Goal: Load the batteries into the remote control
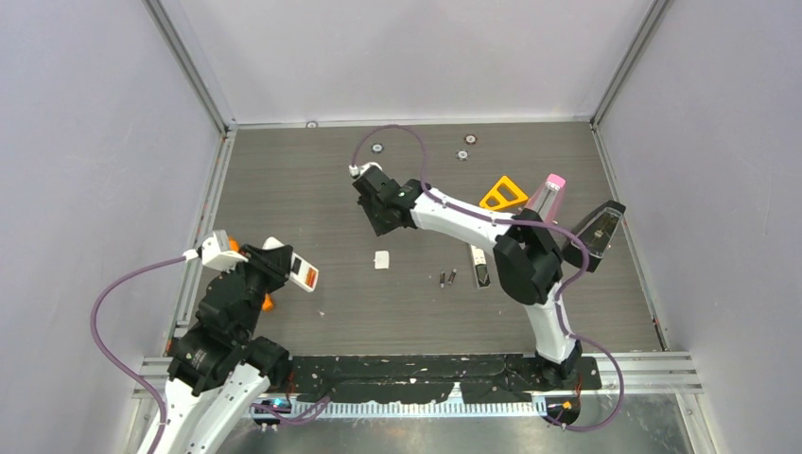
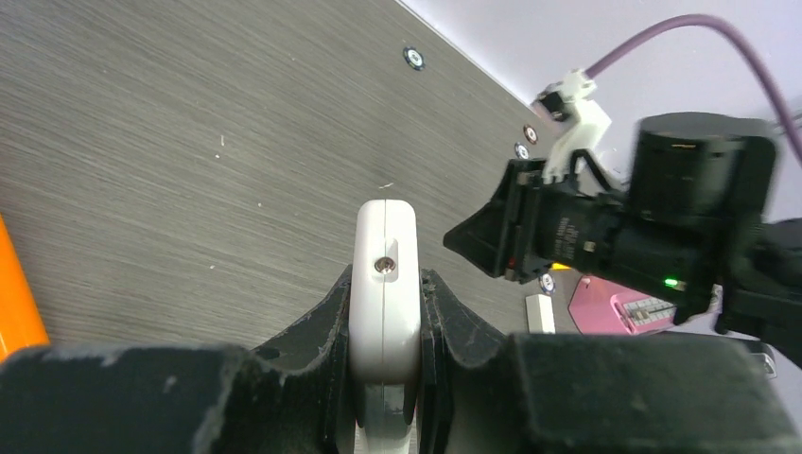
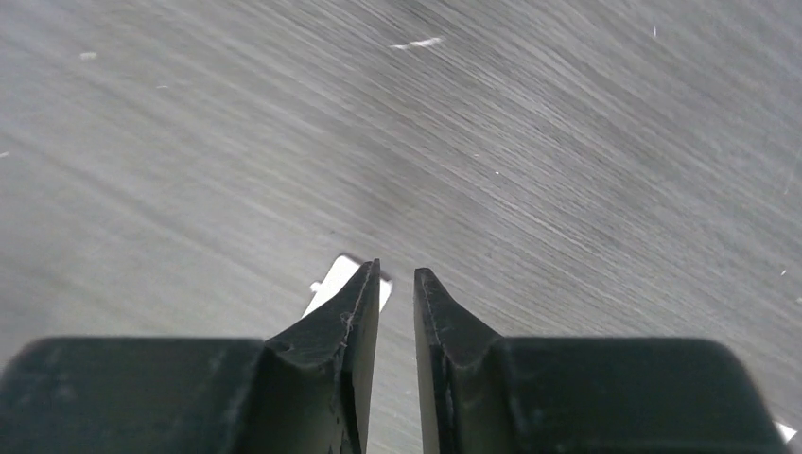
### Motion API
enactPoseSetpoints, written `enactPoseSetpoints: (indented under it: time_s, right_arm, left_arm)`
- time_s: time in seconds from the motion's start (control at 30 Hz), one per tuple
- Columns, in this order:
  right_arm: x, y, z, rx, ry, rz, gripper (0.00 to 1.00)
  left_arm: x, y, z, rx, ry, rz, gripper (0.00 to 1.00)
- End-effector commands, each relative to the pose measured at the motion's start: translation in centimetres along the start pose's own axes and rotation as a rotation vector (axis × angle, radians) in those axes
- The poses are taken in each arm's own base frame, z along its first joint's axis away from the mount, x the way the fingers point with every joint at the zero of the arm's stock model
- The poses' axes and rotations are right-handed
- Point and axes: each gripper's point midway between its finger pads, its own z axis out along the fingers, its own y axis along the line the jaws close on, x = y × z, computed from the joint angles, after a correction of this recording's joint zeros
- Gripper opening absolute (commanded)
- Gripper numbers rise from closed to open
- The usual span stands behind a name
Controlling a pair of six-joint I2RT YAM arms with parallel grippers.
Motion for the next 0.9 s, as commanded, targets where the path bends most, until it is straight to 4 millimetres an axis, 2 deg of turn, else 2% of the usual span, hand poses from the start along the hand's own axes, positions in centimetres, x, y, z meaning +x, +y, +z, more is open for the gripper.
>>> enactPoseSetpoints:
  time_s: [0.0, 0.03, 0.13, 0.47, 0.7, 0.87]
  right_arm:
    - [2.0, -2.3, 2.2, 0.178, 0.08, 0.081, 0.21]
    - [1.7, -2.3, 2.4, 0.183, 0.076, 0.082, 0.2]
    - [2.7, -2.4, 3.7, 0.205, 0.107, 0.066, 0.14]
    - [5.6, -1.3, 5.4, 0.187, 0.155, 0.027, 0.13]
    - [6.6, -0.2, 4.6, 0.163, 0.154, 0.037, 0.13]
    - [8.4, 0.0, 3.4, 0.166, 0.185, 0.041, 0.13]
  left_arm:
    - [-1.8, -1.4, -0.5, 0.037, -0.042, -0.038, 0.0]
    - [-1.8, -1.4, -0.5, 0.036, -0.041, -0.039, 0.0]
    - [-1.7, -1.4, -0.4, 0.034, -0.037, -0.036, 0.0]
    - [-1.5, -1.3, -0.3, 0.03, -0.033, -0.035, 0.0]
    - [-1.6, -1.3, -0.6, 0.036, -0.035, -0.043, 0.0]
    - [-1.5, -1.2, -0.8, 0.041, -0.031, -0.053, 0.0]
